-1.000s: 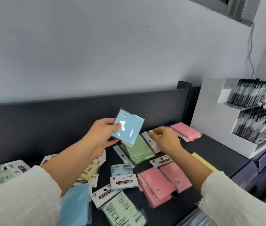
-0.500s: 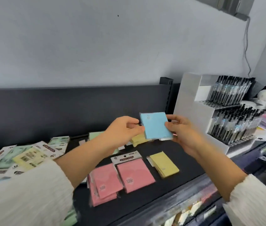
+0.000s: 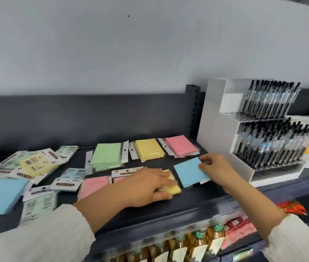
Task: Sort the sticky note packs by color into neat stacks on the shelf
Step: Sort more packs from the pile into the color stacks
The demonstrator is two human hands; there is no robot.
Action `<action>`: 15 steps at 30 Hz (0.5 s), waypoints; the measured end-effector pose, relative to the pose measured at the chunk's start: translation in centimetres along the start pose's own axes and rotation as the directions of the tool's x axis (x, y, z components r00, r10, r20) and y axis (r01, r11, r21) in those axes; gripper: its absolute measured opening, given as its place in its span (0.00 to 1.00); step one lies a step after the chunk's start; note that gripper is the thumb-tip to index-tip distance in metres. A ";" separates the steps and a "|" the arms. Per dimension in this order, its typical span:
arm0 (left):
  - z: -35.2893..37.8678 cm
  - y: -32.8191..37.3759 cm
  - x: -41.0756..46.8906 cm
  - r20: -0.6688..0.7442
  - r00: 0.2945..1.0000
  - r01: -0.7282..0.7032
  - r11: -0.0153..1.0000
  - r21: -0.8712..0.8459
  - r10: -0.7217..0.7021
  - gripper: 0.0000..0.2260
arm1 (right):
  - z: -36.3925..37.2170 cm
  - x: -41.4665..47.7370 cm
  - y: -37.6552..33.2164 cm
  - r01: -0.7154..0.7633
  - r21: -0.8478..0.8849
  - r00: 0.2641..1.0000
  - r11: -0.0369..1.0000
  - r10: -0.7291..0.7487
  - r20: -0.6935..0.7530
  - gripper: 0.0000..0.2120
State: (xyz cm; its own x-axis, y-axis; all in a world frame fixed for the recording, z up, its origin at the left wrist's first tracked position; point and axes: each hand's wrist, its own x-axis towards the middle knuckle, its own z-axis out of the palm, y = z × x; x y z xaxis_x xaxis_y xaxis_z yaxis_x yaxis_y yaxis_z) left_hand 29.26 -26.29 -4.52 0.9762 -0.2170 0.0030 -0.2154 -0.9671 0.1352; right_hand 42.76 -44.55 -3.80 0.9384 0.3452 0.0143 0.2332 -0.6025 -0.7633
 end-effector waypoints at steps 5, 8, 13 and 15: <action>0.4 -0.3 -1.4 -0.025 0.999 0.045 0.999 -0.013 -0.045 0.23 | 1.1 -0.3 -0.3 0.091 -0.194 0.992 0.977 -0.072 0.100 0.19; 0.5 0.1 -1.7 -0.082 0.995 0.061 0.996 0.060 -0.056 0.24 | 1.3 -0.7 -0.6 0.106 -0.312 0.991 0.944 -0.073 0.115 0.22; -1.1 0.6 -4.1 -0.250 0.955 0.157 0.987 -0.022 -0.158 0.23 | 1.9 -2.4 -3.3 0.307 -0.265 0.951 0.914 -0.302 0.062 0.22; -2.1 -0.2 -6.3 -0.320 0.925 0.201 0.978 -0.046 -0.205 0.22 | 3.3 -3.8 -5.7 0.400 -0.189 0.915 0.897 -0.381 0.128 0.23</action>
State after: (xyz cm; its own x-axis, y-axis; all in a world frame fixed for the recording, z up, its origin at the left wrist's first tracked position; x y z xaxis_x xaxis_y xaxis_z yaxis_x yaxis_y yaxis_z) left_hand 23.20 -24.51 -2.50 0.9554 0.0404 0.2924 -0.0131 -0.9838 0.1788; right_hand 37.00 -40.04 -1.67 0.7375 0.6380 0.2215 0.6328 -0.5381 -0.5569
